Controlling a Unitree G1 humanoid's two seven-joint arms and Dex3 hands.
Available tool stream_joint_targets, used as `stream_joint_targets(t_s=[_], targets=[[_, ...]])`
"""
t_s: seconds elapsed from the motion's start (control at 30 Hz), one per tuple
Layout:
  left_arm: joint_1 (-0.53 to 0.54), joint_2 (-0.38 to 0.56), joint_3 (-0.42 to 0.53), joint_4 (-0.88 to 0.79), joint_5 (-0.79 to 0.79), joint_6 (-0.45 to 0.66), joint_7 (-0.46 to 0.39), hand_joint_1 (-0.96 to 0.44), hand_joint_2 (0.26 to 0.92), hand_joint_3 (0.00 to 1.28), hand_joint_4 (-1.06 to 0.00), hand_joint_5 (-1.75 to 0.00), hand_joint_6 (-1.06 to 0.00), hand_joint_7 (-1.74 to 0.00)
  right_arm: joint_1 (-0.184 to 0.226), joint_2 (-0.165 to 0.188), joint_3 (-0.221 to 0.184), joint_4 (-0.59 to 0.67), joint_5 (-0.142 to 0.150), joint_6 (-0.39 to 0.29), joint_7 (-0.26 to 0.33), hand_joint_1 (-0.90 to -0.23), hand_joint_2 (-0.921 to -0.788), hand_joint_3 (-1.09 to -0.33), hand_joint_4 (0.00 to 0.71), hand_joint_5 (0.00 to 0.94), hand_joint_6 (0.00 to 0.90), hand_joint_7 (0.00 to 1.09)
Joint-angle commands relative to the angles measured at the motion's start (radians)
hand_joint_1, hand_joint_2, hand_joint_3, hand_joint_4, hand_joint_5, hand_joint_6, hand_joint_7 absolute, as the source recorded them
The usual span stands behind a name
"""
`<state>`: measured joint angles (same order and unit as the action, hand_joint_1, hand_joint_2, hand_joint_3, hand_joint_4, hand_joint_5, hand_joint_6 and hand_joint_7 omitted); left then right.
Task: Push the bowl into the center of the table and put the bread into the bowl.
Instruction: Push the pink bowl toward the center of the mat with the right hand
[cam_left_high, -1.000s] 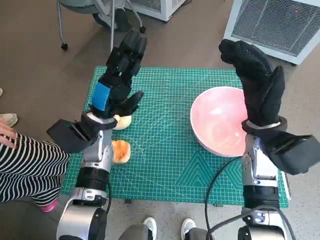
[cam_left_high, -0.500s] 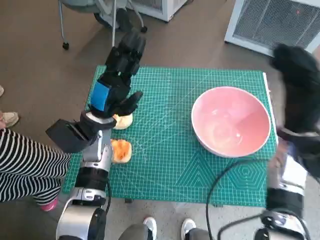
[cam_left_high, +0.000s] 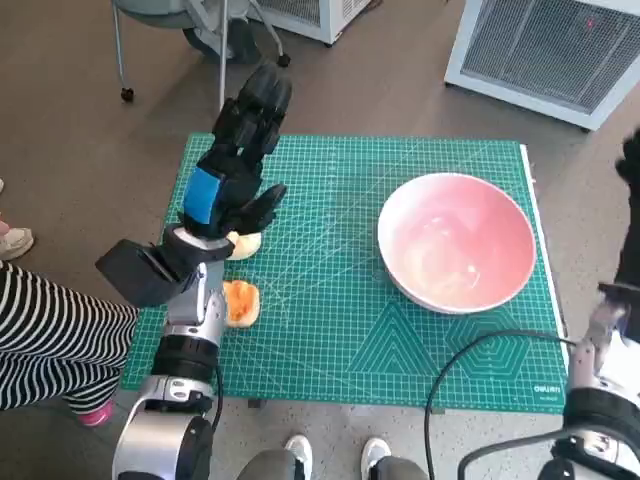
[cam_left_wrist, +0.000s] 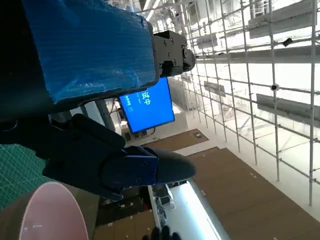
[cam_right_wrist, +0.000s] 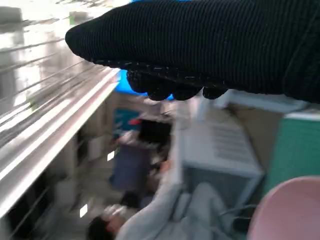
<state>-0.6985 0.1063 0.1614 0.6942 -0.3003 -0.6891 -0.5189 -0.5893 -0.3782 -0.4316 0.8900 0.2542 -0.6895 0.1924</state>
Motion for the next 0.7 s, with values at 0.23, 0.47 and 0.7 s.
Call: stream_joint_targets(t_s=[0.23, 0.47, 0.7], targets=[[-0.013, 0.003, 0.004, 0.007, 0.005, -0.006, 0.003, -0.70, 0.921, 0.38, 0.00, 0.00, 0.00, -0.24, -0.034, 0.000, -0.043, 0.196, 0.060, 0.071, 0.023, -0.626, -0.921, -0.797, 0.091, 0.000, 0.000, 0.34], [-0.013, 0.010, 0.006, 0.005, 0.004, -0.002, 0.000, -0.69, 0.921, 0.39, 0.00, 0.00, 0.00, -0.21, -0.061, 0.017, -0.035, 0.277, 0.052, 0.091, 0.003, -0.631, -0.921, -0.813, 0.090, 0.000, 0.000, 0.33], [-0.008, 0.015, 0.004, -0.001, 0.006, 0.000, -0.001, -0.70, 0.921, 0.40, 0.00, 0.00, 0.00, -0.18, -0.080, 0.042, -0.001, 0.323, 0.019, 0.098, -0.024, -0.615, -0.921, -0.840, 0.090, 0.000, 0.003, 0.33]])
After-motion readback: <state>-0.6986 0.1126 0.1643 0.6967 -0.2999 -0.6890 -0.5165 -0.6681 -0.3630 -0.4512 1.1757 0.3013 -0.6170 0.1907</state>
